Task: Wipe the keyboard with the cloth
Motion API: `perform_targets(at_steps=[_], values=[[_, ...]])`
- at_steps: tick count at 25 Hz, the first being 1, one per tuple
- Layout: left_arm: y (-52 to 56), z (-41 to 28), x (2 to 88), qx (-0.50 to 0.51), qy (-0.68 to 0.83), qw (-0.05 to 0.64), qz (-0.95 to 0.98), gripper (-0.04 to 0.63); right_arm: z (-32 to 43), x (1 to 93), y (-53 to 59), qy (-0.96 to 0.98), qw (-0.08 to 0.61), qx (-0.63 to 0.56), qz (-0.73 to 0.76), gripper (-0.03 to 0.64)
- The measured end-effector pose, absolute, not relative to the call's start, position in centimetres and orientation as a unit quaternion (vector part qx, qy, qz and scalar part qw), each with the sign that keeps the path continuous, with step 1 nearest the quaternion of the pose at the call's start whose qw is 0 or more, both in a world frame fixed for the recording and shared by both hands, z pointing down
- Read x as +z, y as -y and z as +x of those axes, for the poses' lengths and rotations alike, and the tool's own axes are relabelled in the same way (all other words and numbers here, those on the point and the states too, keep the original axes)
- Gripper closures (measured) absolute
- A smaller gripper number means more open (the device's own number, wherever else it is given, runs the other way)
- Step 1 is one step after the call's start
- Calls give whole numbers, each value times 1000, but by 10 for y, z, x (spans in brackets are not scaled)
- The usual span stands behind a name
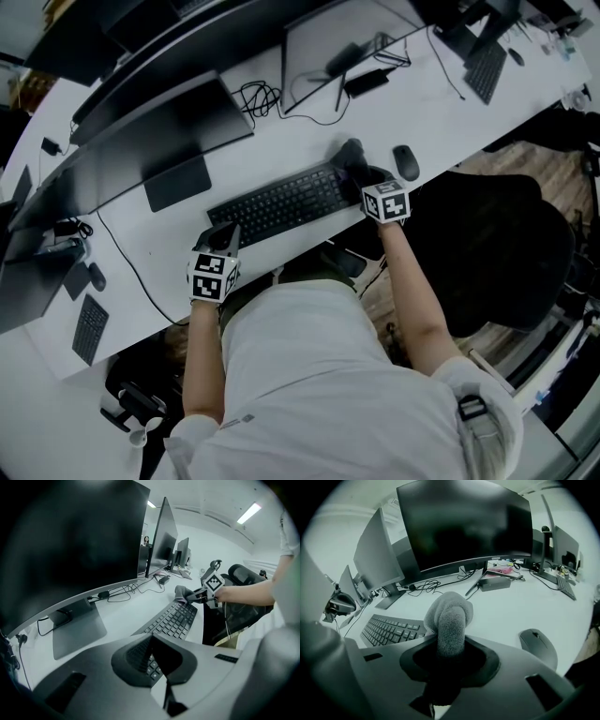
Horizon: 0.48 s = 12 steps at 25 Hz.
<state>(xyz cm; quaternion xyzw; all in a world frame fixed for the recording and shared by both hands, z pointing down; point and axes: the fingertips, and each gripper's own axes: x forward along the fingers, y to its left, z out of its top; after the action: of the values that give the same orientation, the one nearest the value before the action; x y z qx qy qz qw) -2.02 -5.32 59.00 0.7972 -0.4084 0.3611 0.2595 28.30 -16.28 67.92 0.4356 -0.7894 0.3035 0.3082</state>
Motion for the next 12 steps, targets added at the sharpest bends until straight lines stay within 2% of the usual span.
perform_targets(at_steps=[12], values=[[50, -37, 587, 354, 403, 256, 804, 597, 314, 664, 142, 751, 337, 281, 494, 506]])
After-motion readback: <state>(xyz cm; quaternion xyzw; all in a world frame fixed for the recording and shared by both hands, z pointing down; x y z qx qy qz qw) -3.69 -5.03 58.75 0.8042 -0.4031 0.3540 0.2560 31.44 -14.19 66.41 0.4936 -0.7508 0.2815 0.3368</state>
